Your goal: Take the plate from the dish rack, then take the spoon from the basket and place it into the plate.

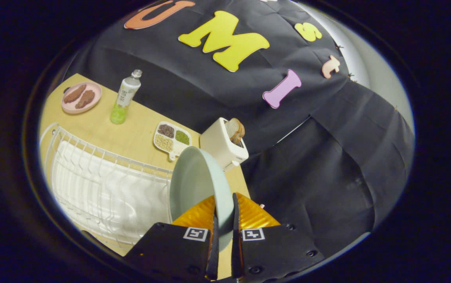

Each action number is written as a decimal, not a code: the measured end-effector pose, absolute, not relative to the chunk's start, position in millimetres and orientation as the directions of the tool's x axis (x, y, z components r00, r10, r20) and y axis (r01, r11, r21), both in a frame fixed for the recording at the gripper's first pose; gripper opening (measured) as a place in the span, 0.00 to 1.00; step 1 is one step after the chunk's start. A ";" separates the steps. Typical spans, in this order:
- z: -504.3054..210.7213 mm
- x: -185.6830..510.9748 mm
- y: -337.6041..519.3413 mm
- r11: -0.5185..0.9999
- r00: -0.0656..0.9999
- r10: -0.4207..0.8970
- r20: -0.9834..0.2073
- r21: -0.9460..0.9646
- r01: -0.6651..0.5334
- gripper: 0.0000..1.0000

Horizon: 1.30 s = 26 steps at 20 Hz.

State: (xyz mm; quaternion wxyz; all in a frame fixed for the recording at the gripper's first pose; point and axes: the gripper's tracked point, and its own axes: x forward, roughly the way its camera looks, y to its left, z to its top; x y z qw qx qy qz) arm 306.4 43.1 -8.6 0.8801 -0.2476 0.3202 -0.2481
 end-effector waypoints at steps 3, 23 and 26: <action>-3.1 280.8 36.6 0.830 0.717 -0.512 -0.474 -0.487 0.270 0.18; -202.8 83.7 46.2 0.969 0.724 0.199 -0.660 0.240 -0.048 0.18; -219.9 84.6 38.8 0.946 0.719 0.259 -0.645 0.318 -0.056 0.18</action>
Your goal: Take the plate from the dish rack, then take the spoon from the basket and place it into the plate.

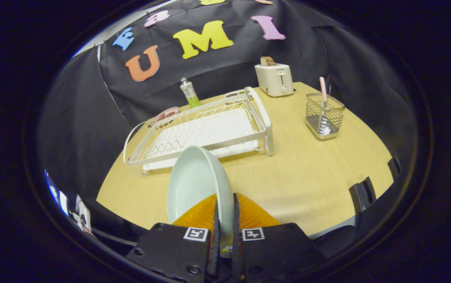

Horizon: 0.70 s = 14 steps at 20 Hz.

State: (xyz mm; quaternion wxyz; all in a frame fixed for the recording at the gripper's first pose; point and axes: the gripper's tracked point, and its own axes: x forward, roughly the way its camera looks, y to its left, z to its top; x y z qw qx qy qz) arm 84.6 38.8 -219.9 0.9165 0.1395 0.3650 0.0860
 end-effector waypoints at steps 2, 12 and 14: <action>-231.5 89.5 29.0 0.939 0.722 0.282 -0.632 0.337 -0.072 0.18; -278.2 103.0 8.2 0.956 0.748 0.264 -0.609 0.267 -0.120 0.39; -283.8 105.8 2.6 0.965 0.753 0.244 -0.611 0.231 -0.125 0.45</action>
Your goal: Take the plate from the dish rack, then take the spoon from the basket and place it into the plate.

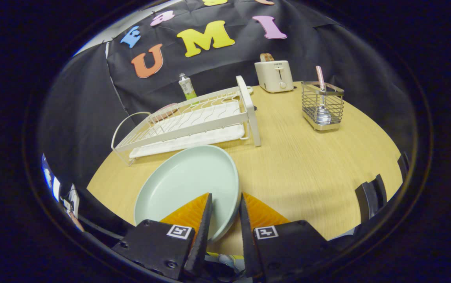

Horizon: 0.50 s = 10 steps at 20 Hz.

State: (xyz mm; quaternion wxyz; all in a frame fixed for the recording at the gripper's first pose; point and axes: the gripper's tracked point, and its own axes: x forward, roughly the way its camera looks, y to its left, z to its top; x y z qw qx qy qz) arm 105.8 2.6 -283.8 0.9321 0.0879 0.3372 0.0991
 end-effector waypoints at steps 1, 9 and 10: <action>-285.8 107.2 -2.6 0.968 0.758 0.235 -0.608 0.217 -0.126 0.46; -236.5 126.4 -64.3 0.984 0.891 0.174 -0.419 0.054 -0.167 0.98; -229.6 131.7 -73.0 0.986 0.902 0.164 -0.400 0.061 -0.152 1.00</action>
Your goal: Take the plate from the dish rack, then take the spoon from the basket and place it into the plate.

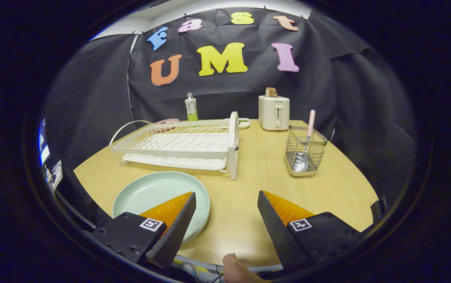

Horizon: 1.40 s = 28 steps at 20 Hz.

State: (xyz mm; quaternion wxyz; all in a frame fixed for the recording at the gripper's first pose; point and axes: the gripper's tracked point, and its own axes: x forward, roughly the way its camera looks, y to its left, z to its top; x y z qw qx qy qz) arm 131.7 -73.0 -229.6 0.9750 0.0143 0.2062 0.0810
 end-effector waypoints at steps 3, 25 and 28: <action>-206.7 157.3 -102.3 0.990 0.923 0.137 -0.361 0.091 -0.111 1.00; -177.4 370.0 -219.1 0.971 0.932 -0.056 -0.358 0.197 0.134 0.67; -169.9 367.0 -212.7 0.970 0.945 -0.043 -0.325 0.213 0.118 0.25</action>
